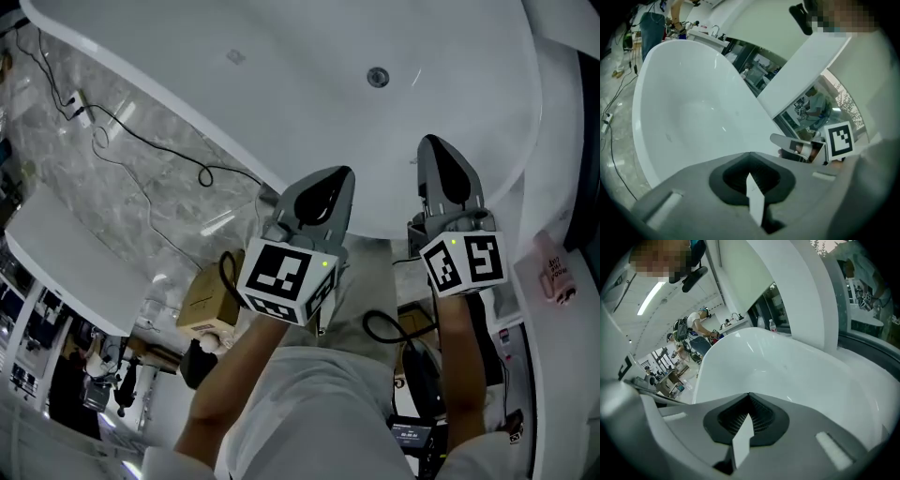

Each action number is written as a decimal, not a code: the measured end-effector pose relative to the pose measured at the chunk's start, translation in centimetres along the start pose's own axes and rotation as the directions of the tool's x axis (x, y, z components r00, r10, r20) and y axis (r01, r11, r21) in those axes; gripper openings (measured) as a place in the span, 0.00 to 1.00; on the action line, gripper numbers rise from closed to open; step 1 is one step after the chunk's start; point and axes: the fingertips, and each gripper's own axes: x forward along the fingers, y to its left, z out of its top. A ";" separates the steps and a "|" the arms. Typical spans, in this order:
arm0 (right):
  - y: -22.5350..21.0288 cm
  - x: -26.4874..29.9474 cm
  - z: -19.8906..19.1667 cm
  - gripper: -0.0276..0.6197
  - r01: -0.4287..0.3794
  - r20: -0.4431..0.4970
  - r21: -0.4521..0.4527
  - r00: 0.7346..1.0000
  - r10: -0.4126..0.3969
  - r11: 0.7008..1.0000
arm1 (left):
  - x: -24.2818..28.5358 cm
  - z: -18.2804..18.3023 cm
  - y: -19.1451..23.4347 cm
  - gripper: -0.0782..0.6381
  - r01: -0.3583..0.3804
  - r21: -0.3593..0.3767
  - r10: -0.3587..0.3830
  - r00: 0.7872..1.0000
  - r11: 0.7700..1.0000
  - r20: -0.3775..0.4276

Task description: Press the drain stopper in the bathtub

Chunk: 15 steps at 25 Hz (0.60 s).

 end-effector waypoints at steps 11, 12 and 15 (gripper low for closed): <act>-4.1 7.5 -5.7 0.05 0.039 -0.059 0.020 0.998 -0.037 0.999 | 6.0 -2.1 3.3 0.11 -0.002 -0.003 0.002 1.000 1.000 -0.002; -4.4 8.1 -6.3 0.05 0.042 -0.067 0.022 0.997 -0.040 0.999 | 6.6 -2.2 3.6 0.11 -0.003 -0.001 0.003 1.000 1.000 -0.002; -5.5 9.7 -8.1 0.05 0.059 -0.088 0.025 0.995 -0.056 0.998 | 8.4 -2.9 4.4 0.11 -0.003 0.007 0.003 1.000 1.000 -0.004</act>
